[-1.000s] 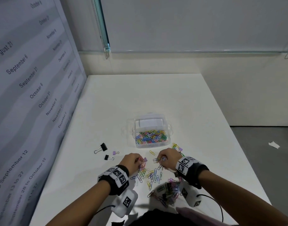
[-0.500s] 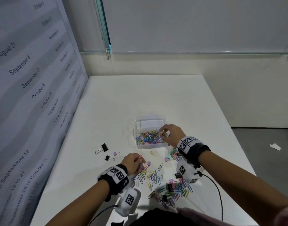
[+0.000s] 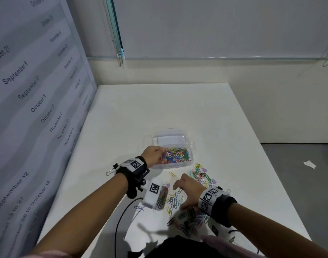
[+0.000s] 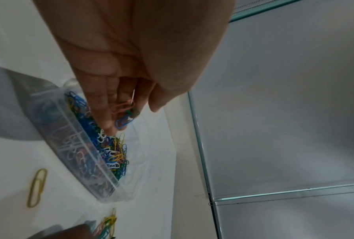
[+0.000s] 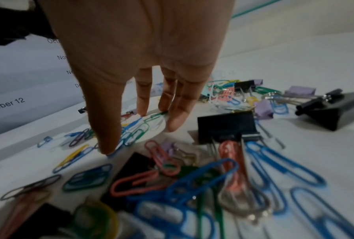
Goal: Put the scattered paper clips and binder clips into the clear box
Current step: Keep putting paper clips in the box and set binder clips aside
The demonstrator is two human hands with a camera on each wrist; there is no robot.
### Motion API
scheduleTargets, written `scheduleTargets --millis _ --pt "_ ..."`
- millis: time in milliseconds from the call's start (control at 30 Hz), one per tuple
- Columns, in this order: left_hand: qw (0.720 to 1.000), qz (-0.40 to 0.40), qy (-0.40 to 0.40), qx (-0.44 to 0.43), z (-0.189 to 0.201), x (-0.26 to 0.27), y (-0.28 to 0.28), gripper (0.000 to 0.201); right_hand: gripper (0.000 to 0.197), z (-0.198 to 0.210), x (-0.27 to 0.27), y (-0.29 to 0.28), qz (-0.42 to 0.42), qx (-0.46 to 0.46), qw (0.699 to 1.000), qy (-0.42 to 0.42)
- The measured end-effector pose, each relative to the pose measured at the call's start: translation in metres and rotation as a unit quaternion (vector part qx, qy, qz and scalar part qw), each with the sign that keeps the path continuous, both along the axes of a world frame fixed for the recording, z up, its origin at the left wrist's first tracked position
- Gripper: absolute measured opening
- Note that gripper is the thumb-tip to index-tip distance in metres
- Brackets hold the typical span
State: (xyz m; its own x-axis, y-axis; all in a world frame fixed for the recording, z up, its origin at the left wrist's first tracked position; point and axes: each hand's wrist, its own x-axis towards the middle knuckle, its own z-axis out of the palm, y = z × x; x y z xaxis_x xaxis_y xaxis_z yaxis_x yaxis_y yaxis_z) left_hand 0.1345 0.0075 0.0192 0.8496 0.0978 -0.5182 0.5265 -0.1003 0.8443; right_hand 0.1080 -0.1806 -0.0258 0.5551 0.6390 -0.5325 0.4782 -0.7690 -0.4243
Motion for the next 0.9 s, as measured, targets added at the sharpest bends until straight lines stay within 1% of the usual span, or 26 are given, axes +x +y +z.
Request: scheduleTargets --millis 133,233,267,333,433,500,567,633,667,733,800,833,900 --pt "0.999 -0.015 0.018 0.022 -0.001 -0.001 -0.004 0.023 0.067 -0.002 -0.002 0.001 -0.002 0.010 1.000 0.015" --pt "0.997 -0.042 -0.019 0.056 -0.002 -0.012 0.001 0.038 0.066 -0.005 -0.006 0.005 -0.004 0.023 0.999 0.025" --pt "0.995 -0.050 -0.036 0.077 -0.001 -0.017 0.004 0.040 0.066 -0.006 -0.008 0.006 -0.010 0.032 0.999 0.029" --pt "0.991 -0.065 -0.063 0.103 -0.003 -0.027 0.011 0.038 0.066 -0.006 -0.011 0.010 -0.024 0.048 0.998 0.036" --pt "0.989 -0.083 -0.078 0.094 -0.009 -0.043 0.018 0.033 0.069 -0.005 -0.012 0.018 -0.031 0.065 0.997 0.041" --pt "0.984 -0.099 -0.091 0.117 -0.011 -0.054 0.022 0.030 0.070 -0.005 -0.013 0.025 -0.025 0.075 0.996 0.038" --pt "0.971 -0.129 -0.093 0.181 -0.013 -0.065 0.027 0.026 0.071 -0.005 -0.014 0.032 -0.009 0.071 0.997 0.034" --pt "0.948 -0.191 -0.056 0.246 -0.018 -0.078 0.031 0.031 0.070 -0.005 -0.017 0.037 0.012 0.065 0.997 0.027" --pt "0.935 -0.233 -0.024 0.268 -0.021 -0.084 0.032 0.038 0.069 -0.005 -0.019 0.039 0.021 0.065 0.997 0.024" --pt "0.905 -0.304 0.041 0.296 -0.027 -0.097 0.031 0.058 0.065 -0.004 -0.020 0.041 0.033 0.059 0.997 0.022" --pt "0.886 -0.334 0.062 0.315 -0.033 -0.107 0.027 0.072 0.054 -0.003 -0.021 0.043 0.039 0.061 0.997 0.023" --pt "0.883 -0.340 0.059 0.319 -0.036 -0.110 0.025 0.075 0.046 -0.003 -0.022 0.044 0.039 0.065 0.997 0.025" --pt "0.879 -0.349 0.045 0.324 -0.042 -0.113 0.018 0.073 0.032 -0.001 -0.022 0.043 0.033 0.068 0.997 0.029"
